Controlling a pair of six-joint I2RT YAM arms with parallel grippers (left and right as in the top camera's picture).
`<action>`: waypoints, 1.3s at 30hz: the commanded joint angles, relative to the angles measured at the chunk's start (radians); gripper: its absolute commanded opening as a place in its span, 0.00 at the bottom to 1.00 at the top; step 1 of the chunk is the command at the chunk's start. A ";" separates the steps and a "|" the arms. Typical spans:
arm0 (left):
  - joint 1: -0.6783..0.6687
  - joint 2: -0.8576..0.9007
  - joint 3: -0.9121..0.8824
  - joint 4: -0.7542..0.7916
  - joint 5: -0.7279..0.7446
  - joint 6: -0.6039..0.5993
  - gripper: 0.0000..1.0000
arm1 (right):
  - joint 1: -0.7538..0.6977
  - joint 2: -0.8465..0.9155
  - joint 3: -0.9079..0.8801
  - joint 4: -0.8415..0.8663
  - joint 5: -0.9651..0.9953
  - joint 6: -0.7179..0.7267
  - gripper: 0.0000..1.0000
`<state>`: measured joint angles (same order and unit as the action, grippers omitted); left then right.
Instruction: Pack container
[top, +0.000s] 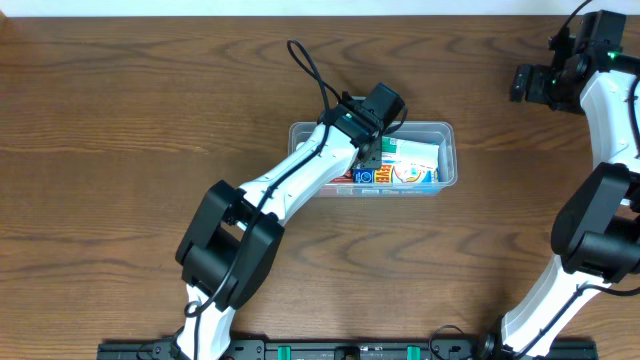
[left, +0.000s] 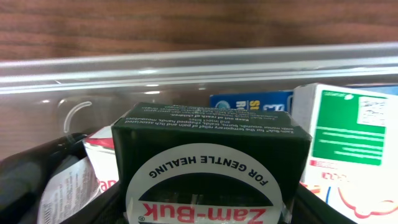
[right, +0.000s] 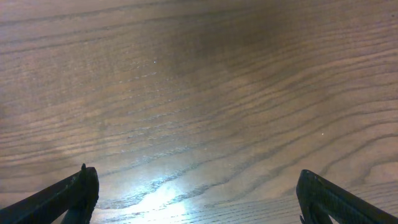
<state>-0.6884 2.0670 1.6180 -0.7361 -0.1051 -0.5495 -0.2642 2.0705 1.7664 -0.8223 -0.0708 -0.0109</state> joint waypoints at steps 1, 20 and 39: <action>0.003 0.021 0.015 -0.002 -0.011 -0.005 0.50 | -0.004 -0.001 0.006 0.000 0.003 0.006 0.99; 0.010 -0.056 0.021 0.002 0.045 -0.005 0.86 | -0.004 -0.001 0.006 0.000 0.003 0.006 0.99; 0.330 -0.600 0.035 -0.106 -0.206 0.060 0.98 | -0.004 -0.001 0.006 -0.001 0.003 0.006 0.99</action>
<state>-0.4187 1.5112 1.6375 -0.8135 -0.1818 -0.5148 -0.2642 2.0705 1.7664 -0.8223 -0.0708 -0.0109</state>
